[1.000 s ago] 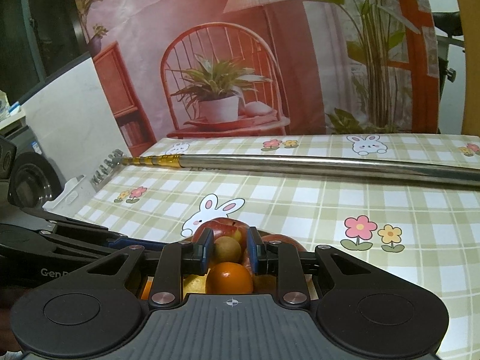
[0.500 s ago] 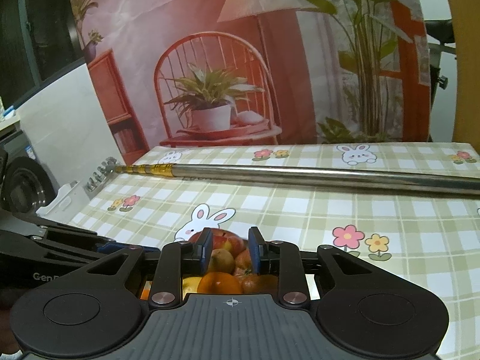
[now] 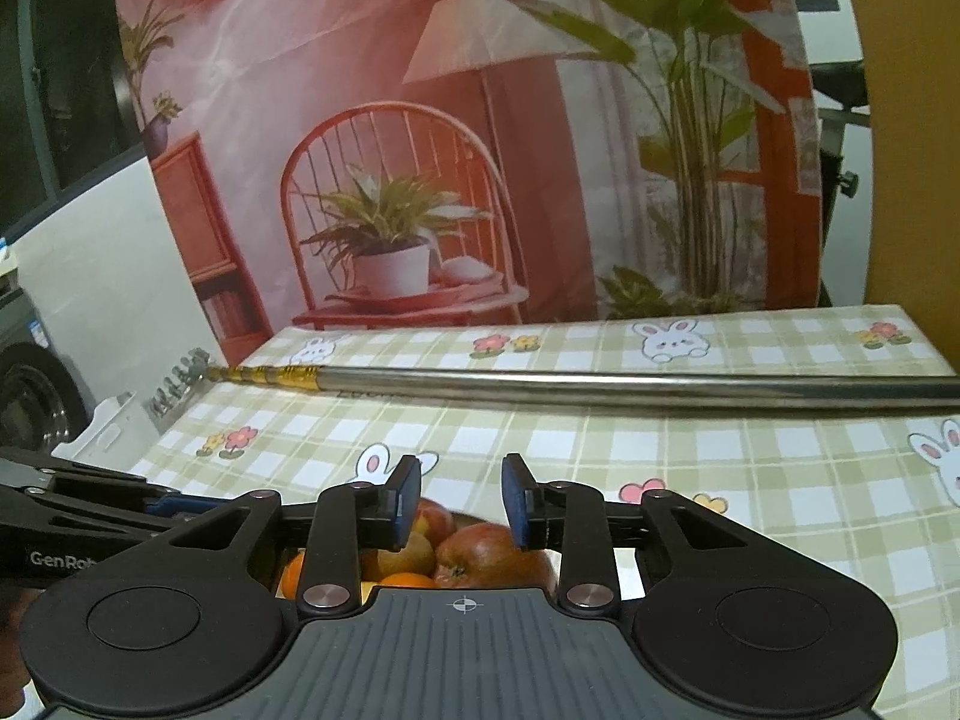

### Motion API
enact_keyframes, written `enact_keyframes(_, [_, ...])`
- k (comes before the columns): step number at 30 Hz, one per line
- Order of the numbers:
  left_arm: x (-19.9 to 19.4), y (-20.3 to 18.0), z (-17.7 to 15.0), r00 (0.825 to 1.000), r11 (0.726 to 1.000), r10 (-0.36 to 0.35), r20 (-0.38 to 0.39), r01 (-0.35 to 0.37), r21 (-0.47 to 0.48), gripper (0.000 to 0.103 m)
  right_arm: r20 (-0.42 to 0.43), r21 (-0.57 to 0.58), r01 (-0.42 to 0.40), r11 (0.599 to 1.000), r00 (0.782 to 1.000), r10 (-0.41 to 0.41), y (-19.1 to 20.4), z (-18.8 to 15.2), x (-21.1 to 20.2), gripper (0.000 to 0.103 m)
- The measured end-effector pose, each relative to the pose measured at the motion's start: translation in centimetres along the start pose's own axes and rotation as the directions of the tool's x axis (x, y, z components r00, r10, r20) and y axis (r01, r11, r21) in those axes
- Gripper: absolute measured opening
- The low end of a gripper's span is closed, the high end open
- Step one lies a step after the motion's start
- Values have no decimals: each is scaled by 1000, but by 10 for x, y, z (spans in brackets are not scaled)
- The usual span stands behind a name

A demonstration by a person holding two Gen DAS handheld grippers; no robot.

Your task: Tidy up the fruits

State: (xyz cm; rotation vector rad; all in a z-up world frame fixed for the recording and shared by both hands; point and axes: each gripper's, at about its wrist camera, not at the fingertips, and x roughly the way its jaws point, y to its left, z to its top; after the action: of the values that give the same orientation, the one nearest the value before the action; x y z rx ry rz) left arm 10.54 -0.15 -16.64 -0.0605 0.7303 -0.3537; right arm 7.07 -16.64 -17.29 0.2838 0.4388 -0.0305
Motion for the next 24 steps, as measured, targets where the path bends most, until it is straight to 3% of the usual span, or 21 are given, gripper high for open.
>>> enact_keyframes(3, [-12, -2, 3, 999, 1000, 21, 31, -21, 3, 33, 14, 0, 9, 1000, 1000, -9, 0, 4, -7, 30])
enact_keyframes(4, [-17, -2, 3, 998, 1000, 31, 45, -31, 5, 39, 18, 0, 12, 1000, 1000, -12, 0, 5, -9, 30])
enact_keyframes(9, [-39, -8, 6, 994, 999, 50, 99, -52, 14, 43, 27, -2, 35, 999, 999, -34, 2, 11, -23, 34])
enact_keyframes(10, [-43, -9, 6, 992, 998, 54, 111, -56, 16, 48, 29, -5, 38, 999, 999, -38, 2, 11, -26, 35])
enact_keyframes(17, [-77, -12, 10, 977, 998, 59, 205, -61, 4, 89, 55, 1, 55, 998, 997, -55, 8, 19, -52, 61])
enact_keyframes(19, [-87, -13, 13, 970, 998, 66, 234, -66, -8, 96, 65, -8, 64, 998, 996, -63, 10, 22, -60, 71])
enact_keyframes(21, [-96, -14, 16, 962, 997, 80, 260, -80, -11, 99, 82, -16, 73, 997, 994, -72, 13, 25, -69, 92])
enact_keyframes(24, [-108, -18, 21, 953, 994, 107, 285, -107, -13, 100, 103, -21, 88, 996, 991, -86, 17, 30, -79, 103])
